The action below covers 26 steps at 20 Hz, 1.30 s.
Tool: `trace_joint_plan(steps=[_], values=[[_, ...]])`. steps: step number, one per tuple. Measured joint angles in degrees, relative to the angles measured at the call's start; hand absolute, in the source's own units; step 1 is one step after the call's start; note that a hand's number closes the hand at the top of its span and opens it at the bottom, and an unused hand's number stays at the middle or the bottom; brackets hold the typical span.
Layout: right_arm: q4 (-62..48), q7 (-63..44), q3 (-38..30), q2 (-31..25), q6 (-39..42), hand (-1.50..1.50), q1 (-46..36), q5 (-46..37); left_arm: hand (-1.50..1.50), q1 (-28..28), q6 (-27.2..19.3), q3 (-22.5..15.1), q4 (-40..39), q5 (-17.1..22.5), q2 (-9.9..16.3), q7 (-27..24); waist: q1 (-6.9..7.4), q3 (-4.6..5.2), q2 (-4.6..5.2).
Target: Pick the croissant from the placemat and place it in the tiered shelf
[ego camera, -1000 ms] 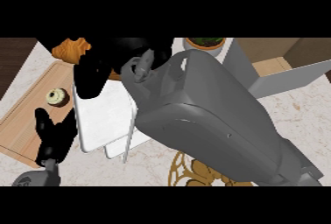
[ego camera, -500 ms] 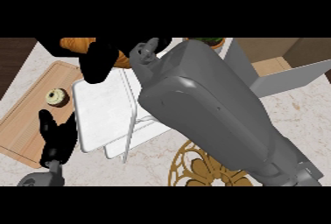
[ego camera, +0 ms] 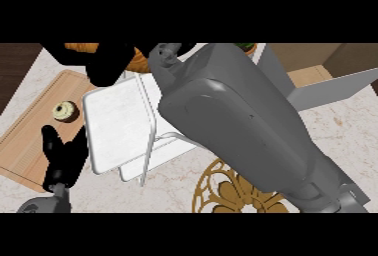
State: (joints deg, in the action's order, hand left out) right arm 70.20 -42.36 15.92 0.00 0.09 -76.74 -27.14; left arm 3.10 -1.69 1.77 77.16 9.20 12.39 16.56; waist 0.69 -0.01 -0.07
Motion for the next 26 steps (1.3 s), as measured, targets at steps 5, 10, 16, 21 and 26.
trace_joint_plan(steps=[5, 10, 16, 21, 26], values=[[1.1, -1.4, -3.3, 0.0, -5.9, -1.50, 0.3, 4.2, 0.00, 0.2, 0.3, 0.3, -0.7, 0.1, -0.3, -0.3, 0.04, 0.01, 0.05], [2.6, -2.4, -6.7, 0.0, -11.2, -1.50, 0.1, 9.6, 0.00, -0.2, 0.8, 0.5, -0.7, 0.0, -0.4, -1.3, 0.10, -0.03, 0.02], [3.8, -3.5, -11.5, -0.8, -17.9, -1.50, -0.8, 12.5, 0.00, -0.7, 0.5, 0.6, 1.0, 0.1, -0.5, 0.4, -0.05, -0.02, -0.06], [5.8, -5.5, -14.0, -4.4, -21.0, -1.50, 1.0, 8.9, 0.00, -0.8, 0.2, 0.5, 0.6, -0.5, -1.1, 0.0, -0.66, 0.01, -0.12], [9.4, -7.4, -18.7, -9.1, -22.3, -1.50, 4.5, 8.4, 0.00, -1.1, 0.6, 1.1, 0.6, -0.2, -0.6, 0.3, -1.03, -0.01, -0.15]])
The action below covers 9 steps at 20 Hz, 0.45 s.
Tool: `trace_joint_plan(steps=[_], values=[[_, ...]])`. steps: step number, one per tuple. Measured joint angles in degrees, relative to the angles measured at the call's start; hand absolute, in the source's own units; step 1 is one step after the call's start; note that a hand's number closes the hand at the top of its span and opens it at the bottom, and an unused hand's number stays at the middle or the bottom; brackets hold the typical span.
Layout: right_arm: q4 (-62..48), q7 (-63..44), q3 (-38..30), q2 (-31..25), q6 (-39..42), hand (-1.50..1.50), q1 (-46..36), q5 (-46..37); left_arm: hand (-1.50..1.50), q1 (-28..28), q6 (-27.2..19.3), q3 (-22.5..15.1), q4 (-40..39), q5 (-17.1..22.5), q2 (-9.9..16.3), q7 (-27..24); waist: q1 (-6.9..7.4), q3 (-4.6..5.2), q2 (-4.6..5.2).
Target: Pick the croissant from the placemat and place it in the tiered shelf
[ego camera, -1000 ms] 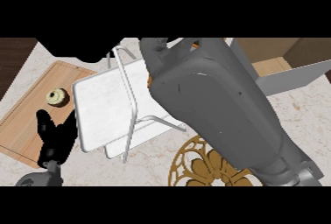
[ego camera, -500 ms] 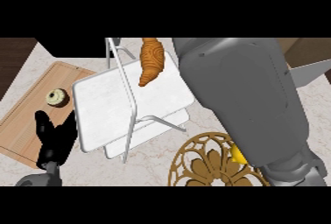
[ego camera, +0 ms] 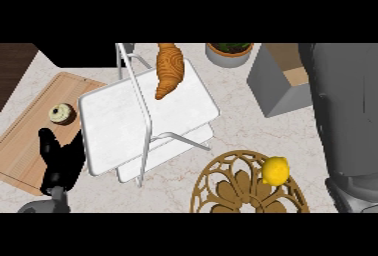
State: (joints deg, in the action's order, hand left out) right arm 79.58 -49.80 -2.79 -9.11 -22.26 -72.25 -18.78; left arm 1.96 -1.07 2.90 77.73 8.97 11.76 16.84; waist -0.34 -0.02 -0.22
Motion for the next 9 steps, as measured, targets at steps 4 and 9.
trace_joint_plan(steps=[4, 9], values=[[3.0, 0.0, -5.5, -4.8, 2.3, -1.50, 3.6, 4.1, 0.00, -0.3, 0.3, 0.4, -0.1, 0.1, -0.1, -1.0, 0.01, -0.03, 0.05], [4.0, 2.3, -11.9, -10.8, 9.2, -1.50, 7.6, 12.2, 0.00, -0.1, 0.2, 0.2, 0.0, -0.6, -0.4, -0.9, 0.19, -0.07, 0.12]])
